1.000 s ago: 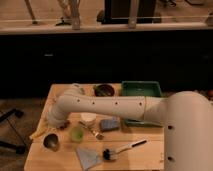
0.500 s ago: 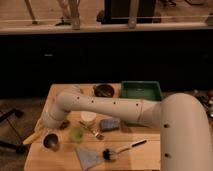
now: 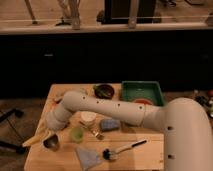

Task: Place banana in metal cup

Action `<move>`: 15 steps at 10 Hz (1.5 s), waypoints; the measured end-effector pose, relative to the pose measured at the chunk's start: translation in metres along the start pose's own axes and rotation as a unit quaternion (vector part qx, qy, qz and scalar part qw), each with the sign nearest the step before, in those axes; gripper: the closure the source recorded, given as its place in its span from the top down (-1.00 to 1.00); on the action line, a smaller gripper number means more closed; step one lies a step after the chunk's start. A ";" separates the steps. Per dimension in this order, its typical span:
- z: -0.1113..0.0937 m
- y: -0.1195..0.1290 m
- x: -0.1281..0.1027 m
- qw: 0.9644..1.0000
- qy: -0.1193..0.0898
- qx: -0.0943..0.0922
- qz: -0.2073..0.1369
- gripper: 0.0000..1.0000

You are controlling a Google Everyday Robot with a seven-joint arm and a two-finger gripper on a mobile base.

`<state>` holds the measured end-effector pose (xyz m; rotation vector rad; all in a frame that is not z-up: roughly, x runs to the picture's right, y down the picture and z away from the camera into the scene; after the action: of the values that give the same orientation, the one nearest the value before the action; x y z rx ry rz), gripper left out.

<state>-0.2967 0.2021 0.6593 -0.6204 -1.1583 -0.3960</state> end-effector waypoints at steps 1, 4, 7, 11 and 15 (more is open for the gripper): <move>0.002 0.003 -0.001 1.000 -0.016 0.003 0.012 -1.00; 0.014 0.005 0.002 0.997 -0.068 0.017 0.026 -1.00; 0.023 0.003 0.001 0.993 -0.105 0.031 0.033 -1.00; 0.020 0.009 0.000 0.991 -0.119 0.052 0.041 -1.00; 0.013 0.016 0.004 0.988 -0.124 0.074 0.059 -1.00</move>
<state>-0.2957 0.2227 0.6627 -0.6161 -1.3662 -0.1315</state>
